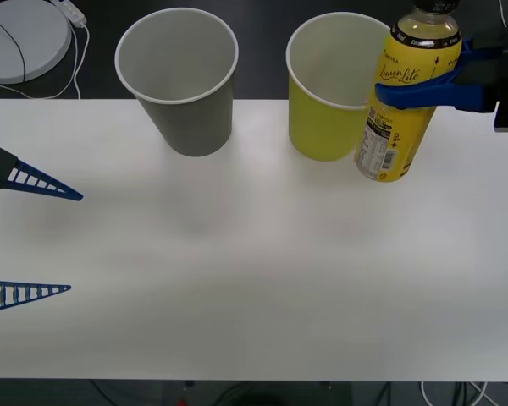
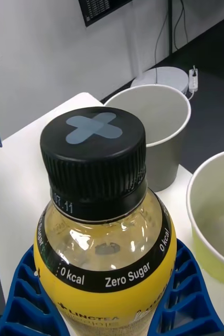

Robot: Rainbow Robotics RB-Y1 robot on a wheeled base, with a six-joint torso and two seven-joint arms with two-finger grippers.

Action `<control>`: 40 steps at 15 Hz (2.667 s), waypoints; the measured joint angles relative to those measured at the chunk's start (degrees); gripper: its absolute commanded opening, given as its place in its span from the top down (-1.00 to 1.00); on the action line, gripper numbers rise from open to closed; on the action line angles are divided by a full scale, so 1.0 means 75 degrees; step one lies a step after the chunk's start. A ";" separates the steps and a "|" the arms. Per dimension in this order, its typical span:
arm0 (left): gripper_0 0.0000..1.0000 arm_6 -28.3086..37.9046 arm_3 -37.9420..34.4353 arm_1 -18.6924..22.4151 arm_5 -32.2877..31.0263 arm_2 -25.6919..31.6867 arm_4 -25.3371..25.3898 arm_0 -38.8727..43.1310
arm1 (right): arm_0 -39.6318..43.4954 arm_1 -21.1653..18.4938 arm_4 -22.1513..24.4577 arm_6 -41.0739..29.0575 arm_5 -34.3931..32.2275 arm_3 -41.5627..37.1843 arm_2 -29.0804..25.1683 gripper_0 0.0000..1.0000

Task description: Put the can into the green bin and the plastic bottle into the gray bin

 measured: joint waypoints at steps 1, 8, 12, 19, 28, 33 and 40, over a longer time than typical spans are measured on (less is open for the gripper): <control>-1.00 0.0000 0.0000 0.0000 0.0000 0.0000 0.0000 0.0000 | -0.0333 -0.0080 -0.0065 0.0000 -0.0022 0.0166 0.0262 1.00; -1.00 0.0000 0.0000 0.0000 0.0000 0.0000 0.0000 0.0000 | -0.3177 -0.0211 -0.0239 -0.0006 -0.0021 0.1657 0.2716 1.00; -1.00 0.0000 0.0000 0.0000 0.0000 0.0000 0.0000 0.0000 | -0.4775 0.0033 -0.0271 -0.0005 -0.0023 0.2551 0.4093 1.00; -1.00 0.0000 0.0000 0.0000 0.0000 0.0000 0.0000 0.0000 | -0.6924 0.0883 -0.0210 -0.0004 -0.0027 0.4002 0.5772 1.00; -1.00 0.0000 0.0000 0.0000 0.0000 0.0000 0.0000 0.0000 | -0.9098 0.2213 0.0275 -0.0005 -0.0026 0.6094 0.7426 1.00; -1.00 0.0000 0.0000 0.0000 0.0000 0.0000 0.0000 0.0000 | -1.0070 0.3123 0.0323 -0.0006 -0.0018 0.7463 0.8232 1.00; -1.00 0.0000 0.0000 0.0000 0.0000 0.0000 0.0000 0.0000 | -1.1414 0.4664 0.0379 -0.0003 -0.0475 0.9962 0.9153 1.00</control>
